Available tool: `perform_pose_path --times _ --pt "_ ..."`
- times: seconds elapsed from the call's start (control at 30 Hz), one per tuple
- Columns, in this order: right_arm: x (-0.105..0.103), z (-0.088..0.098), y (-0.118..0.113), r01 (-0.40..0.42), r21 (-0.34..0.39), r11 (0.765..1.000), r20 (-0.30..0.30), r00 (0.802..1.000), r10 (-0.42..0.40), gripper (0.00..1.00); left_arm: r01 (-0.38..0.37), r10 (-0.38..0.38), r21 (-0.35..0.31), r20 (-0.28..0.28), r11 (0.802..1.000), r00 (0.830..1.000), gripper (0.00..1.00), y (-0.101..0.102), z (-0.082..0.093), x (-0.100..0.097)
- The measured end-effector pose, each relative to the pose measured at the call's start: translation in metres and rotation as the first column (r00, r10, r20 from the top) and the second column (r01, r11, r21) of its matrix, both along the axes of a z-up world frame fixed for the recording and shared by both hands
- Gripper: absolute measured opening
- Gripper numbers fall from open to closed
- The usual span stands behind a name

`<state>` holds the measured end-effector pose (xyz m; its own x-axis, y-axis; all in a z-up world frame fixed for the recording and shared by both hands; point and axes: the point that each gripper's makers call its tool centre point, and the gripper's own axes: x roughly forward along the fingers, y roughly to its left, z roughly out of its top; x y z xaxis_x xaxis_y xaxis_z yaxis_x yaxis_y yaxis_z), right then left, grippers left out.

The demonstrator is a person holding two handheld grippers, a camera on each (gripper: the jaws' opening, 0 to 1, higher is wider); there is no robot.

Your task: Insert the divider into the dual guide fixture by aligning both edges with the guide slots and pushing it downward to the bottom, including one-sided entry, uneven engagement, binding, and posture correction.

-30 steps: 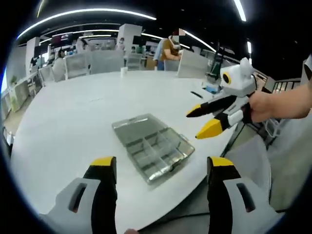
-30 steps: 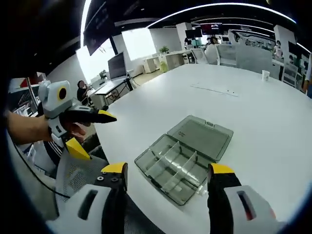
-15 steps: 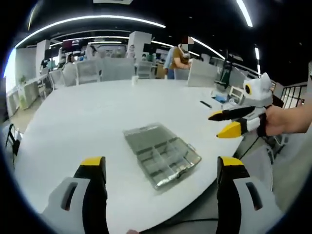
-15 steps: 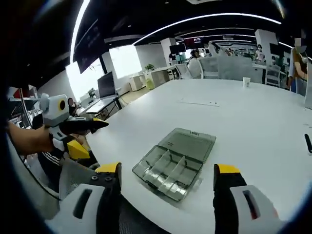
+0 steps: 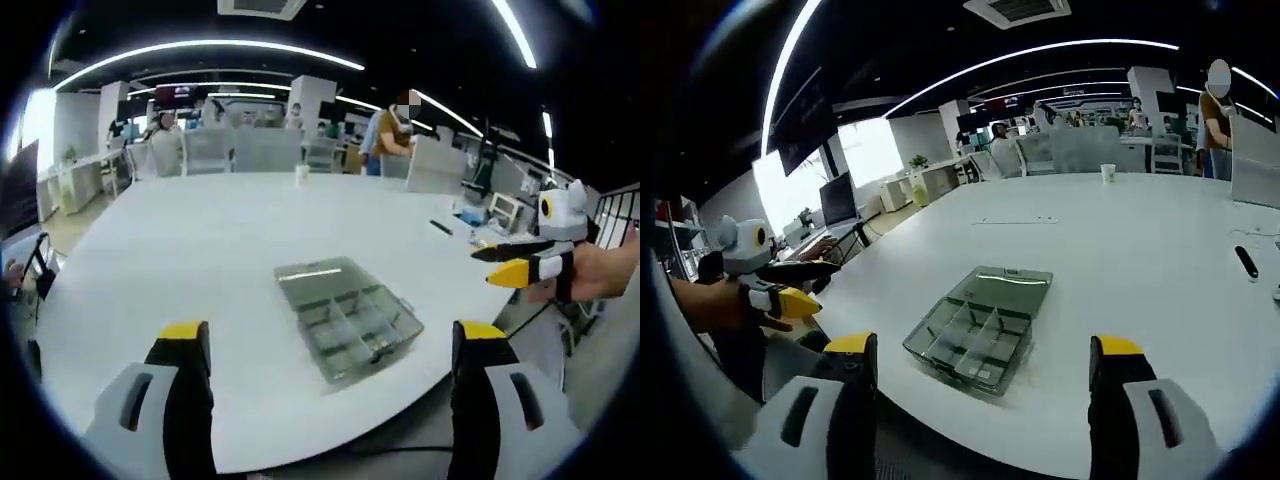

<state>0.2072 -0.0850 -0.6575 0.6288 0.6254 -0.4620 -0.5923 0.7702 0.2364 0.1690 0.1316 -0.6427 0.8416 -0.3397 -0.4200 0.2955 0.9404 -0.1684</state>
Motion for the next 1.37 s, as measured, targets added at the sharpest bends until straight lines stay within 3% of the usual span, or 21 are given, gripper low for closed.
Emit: perform_pose_path --times 0.17,0.37,0.63,1.37 --pt "-0.008 -0.004 0.0 0.014 0.014 1.0 -0.01 1.0 -0.014 0.89 -0.025 0.025 -0.008 -0.021 1.0 0.999 0.99 0.004 -0.005 -0.008" --pt "-0.009 -0.005 -0.002 0.022 0.005 1.0 -0.005 1.0 -0.022 0.89 -0.05 0.05 -0.002 0.009 0.999 0.999 0.99 0.005 0.006 -0.012" --pt "-0.013 -0.01 -0.006 0.026 -0.012 1.0 -0.026 0.999 -0.027 0.89 -0.073 0.073 -0.003 0.005 0.997 0.997 0.99 0.01 0.005 -0.015" --pt "-0.015 -0.016 -0.005 0.019 -0.035 0.999 -0.047 0.999 -0.021 0.88 -0.085 0.086 0.008 -0.045 0.996 0.995 0.99 0.012 -0.004 -0.022"
